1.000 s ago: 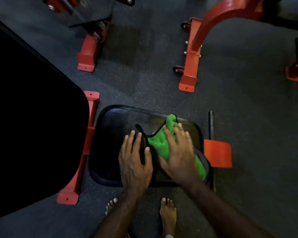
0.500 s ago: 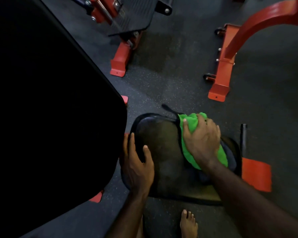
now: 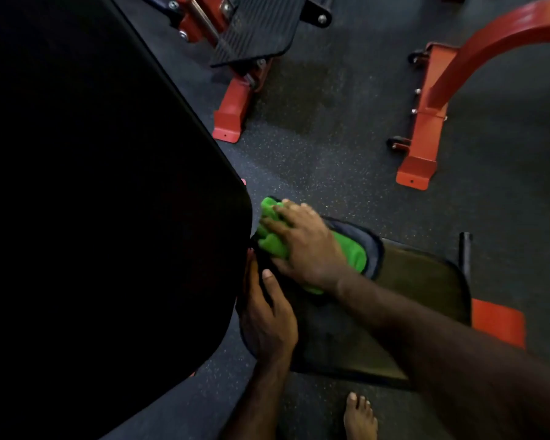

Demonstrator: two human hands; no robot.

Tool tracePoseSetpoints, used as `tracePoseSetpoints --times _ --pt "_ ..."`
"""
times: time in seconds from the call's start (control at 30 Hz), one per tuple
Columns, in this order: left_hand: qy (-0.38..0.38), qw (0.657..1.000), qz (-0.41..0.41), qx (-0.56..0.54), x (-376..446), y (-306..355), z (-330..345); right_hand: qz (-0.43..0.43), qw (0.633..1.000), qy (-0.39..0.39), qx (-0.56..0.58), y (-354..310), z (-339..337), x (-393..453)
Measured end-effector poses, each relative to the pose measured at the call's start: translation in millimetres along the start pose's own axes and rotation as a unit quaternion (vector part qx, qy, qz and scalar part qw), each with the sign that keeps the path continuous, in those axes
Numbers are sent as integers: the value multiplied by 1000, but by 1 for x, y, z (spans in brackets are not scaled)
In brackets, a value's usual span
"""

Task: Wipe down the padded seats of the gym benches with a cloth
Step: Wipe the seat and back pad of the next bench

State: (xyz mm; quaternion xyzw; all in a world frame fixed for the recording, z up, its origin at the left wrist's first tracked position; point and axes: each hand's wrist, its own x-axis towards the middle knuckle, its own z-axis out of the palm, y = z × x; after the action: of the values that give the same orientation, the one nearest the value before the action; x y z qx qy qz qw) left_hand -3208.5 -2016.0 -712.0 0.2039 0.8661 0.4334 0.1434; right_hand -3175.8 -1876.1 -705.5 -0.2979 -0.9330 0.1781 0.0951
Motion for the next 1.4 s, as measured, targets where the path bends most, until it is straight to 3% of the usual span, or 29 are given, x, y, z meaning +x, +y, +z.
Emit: tracePoseSetpoints --times 0.03,0.13,0.17,0.23,0.3,0.33,0.47,0.53,0.63,0.67,0.7,0.8,0.83,0.87,0.97,1.0,1.07,1.13,1.17,1.2,1.27,1.33,1.37,1.4 --pt "-1 1000 -11 -2 1 2 1 9 1000 -13 20 11 -6 7" --pt "-1 1000 -20 0 -2 1 -3 209 978 -23 -11 6 -9 28" --pt "0 1000 -20 -1 -2 1 -3 206 978 -15 -33 -4 -10 32" --pt "5 1000 -29 4 -2 2 -4 64 998 -10 -11 -16 -4 24" --pt "8 999 -34 -2 -2 3 -4 -77 995 -59 3 -7 -6 10" --pt "10 999 -34 -7 -2 3 -4 -83 994 -71 4 2 -10 12" --pt "12 999 -23 -33 -3 1 -7 127 991 -38 -24 -14 -5 26" --pt "6 998 -23 -53 -3 -3 -8 82 996 -26 -16 -31 8 15" --pt "-13 997 -32 -69 -3 -3 -10 -98 993 -58 9 -11 4 -16" --pt "-19 997 -22 -70 -2 -2 -11 -117 991 -57 -1 2 0 -17" --pt "-27 997 -10 -70 -2 -1 -12 -89 995 -45 -9 11 -4 -15" --pt "-34 997 3 -66 -2 -3 -16 124 992 10 22 -7 -2 -16" --pt "-34 997 -5 -64 -2 -4 -17 141 989 18 38 -20 1 -20" --pt "-35 997 -15 -63 -2 -5 -18 111 993 13 46 -31 5 -28" --pt "-49 997 -12 -64 -3 -4 -19 -91 994 -51 13 -26 4 -60" --pt "-51 997 -7 -61 -4 -5 -20 -111 992 -53 -5 -14 0 -62" --pt "-53 998 -1 -47 -5 -5 -22 -1 1000 -7 -17 2 -5 -59" --pt "-53 998 14 -35 -5 -6 -24 215 974 64 11 -3 -8 -60" --pt "-56 998 15 -33 -5 -7 -24 254 964 76 30 -13 -7 -63" --pt "-57 998 10 -33 -3 -8 -23 231 970 58 44 -23 -4 -69" --pt "-63 997 2 -37 -3 -11 -22 39 999 -23 31 -38 0 -96" --pt "-70 997 -4 -35 -6 -14 -24 -109 991 -81 -20 -27 -5 -115" --pt "-72 997 -10 -31 -9 -16 -25 -96 992 -72 -28 -17 -7 -117" --pt "-72 997 -16 -27 -11 -18 -28 -21 999 -40 -26 -12 -7 -116"
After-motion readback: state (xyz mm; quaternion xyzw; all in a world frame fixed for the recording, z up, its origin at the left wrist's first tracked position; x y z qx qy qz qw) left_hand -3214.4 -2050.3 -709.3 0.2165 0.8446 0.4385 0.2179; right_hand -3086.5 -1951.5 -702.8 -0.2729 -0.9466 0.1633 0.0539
